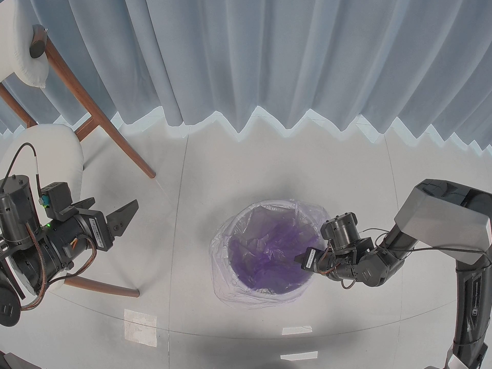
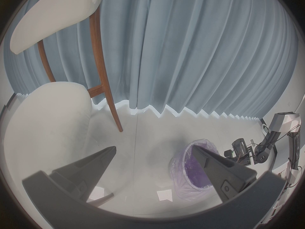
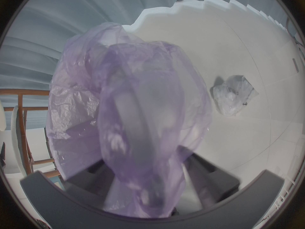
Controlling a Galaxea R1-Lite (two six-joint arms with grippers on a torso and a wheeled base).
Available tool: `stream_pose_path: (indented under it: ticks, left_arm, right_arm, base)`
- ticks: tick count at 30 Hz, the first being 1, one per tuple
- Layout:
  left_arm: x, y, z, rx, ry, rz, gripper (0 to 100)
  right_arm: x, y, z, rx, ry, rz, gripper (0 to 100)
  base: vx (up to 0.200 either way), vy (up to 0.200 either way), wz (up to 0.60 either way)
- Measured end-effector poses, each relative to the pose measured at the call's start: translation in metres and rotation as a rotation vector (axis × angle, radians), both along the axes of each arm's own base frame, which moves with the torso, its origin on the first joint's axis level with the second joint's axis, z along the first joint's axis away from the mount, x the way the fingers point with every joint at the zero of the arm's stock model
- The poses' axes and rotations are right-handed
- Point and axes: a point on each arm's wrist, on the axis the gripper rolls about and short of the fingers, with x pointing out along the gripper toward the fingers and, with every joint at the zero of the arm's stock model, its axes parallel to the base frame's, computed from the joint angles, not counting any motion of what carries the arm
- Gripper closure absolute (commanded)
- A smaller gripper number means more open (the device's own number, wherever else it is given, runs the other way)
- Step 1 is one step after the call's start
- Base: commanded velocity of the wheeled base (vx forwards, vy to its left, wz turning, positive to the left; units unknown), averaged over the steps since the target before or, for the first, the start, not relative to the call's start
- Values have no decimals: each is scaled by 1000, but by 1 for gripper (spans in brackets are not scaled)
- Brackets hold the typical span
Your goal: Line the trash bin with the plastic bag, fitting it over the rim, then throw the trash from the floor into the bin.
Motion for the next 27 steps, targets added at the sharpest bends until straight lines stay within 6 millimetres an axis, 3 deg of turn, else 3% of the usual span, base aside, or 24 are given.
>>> stream_pose_path:
  ticks: [8, 19, 27]
  left_arm:
    - [0, 0, 0, 0, 1, 0, 0]
    - [2, -3, -2, -24, 18, -78, 0]
    - [6, -14, -27, -207, 215, -253, 0]
  right_arm:
    - [6, 2, 7, -26, -55, 47, 100]
    - [18, -22, 35, -145, -199, 298, 100]
    - [24, -39, 59, -100, -318, 527, 100]
  base:
    - [0, 0, 0]
    - [0, 0, 0]
    - [0, 0, 0]
